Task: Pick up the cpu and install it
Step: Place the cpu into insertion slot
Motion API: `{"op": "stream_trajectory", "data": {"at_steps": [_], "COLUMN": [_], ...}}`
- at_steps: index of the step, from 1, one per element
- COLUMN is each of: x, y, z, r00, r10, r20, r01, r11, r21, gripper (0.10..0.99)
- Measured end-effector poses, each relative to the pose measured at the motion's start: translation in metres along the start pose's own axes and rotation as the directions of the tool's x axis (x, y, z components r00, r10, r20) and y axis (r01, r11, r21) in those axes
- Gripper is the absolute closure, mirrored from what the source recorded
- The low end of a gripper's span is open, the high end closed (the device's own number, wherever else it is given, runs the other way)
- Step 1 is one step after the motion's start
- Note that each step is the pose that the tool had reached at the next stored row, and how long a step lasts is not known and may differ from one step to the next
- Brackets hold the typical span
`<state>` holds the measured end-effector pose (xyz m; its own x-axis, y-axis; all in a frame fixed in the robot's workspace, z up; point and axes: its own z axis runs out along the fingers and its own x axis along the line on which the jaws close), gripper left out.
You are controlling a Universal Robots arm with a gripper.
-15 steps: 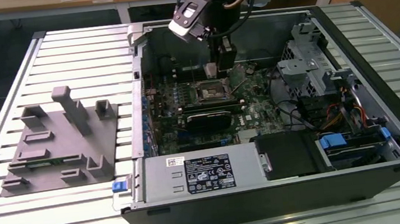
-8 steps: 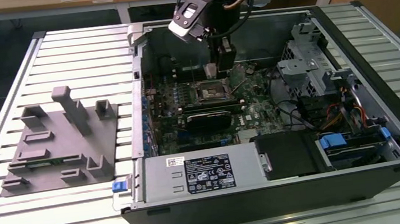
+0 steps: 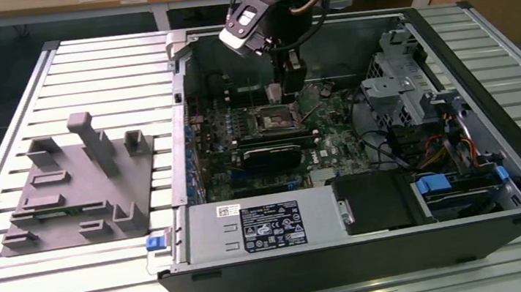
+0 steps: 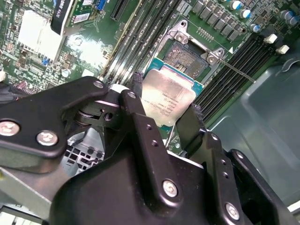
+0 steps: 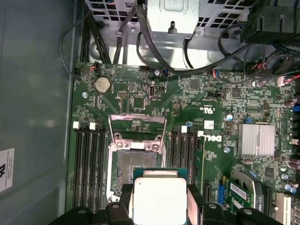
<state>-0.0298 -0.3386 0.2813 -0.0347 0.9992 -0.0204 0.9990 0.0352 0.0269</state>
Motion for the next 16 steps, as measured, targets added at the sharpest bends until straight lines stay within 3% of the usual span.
{"op": "stream_trajectory", "data": {"at_steps": [7, 16], "x": [0.0045, 0.0046], "y": [0.0, -0.0002], "z": [0.0085, 0.0136], "r00": [1.0, 1.0], "r10": [0.0, 0.0], "r20": [-0.0001, -0.0007], "r01": [0.0, 0.0], "r11": [1.0, 1.0], "r21": [0.0, 0.0], "gripper": [0.549, 0.549]}}
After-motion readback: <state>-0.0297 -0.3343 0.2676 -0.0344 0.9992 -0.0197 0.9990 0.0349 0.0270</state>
